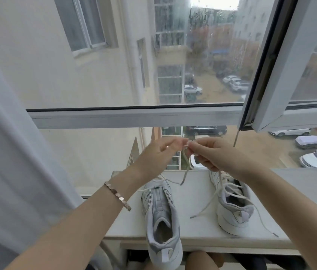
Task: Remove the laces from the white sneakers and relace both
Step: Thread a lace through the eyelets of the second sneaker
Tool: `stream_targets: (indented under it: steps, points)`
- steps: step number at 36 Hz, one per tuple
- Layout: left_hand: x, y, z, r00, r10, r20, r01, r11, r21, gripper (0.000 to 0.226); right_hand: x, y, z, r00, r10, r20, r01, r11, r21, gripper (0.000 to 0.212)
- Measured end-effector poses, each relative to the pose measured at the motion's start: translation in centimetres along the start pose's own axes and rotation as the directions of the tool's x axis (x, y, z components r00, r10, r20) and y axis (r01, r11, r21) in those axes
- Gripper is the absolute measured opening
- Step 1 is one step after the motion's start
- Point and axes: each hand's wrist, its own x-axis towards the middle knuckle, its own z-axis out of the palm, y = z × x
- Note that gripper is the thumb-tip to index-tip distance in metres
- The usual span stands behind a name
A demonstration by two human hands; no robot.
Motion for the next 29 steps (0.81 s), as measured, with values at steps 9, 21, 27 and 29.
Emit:
stream_targets:
  steps: [9,21,27,29]
  points:
    - [0.1,-0.8,-0.1,0.998,-0.061,0.01,0.055,0.956,0.287,0.03,0.1,0.7,-0.1,0.999,0.039,-0.034,-0.045,0.981,-0.191,0.046]
    - [-2.4,-12.2,-6.8,0.578,-0.5,-0.645,0.763,0.612,0.21,0.029,-1.7,4.1,-3.2,0.907,0.02,-0.42,0.092,0.966,0.243,0.05]
    - [-1.8,-10.3,-4.5,0.749,-0.465,-0.472,0.546,0.837,0.042,0.026,-0.8,3.5,-0.5,0.952,-0.052,-0.302,0.094,0.988,0.125,0.047]
    - [-1.4,-8.6,-3.7,0.795,-0.48,-0.371,0.469,0.874,-0.125,0.027,-0.4,3.4,1.5,0.975,0.017,-0.22,0.01,0.993,0.122,0.042]
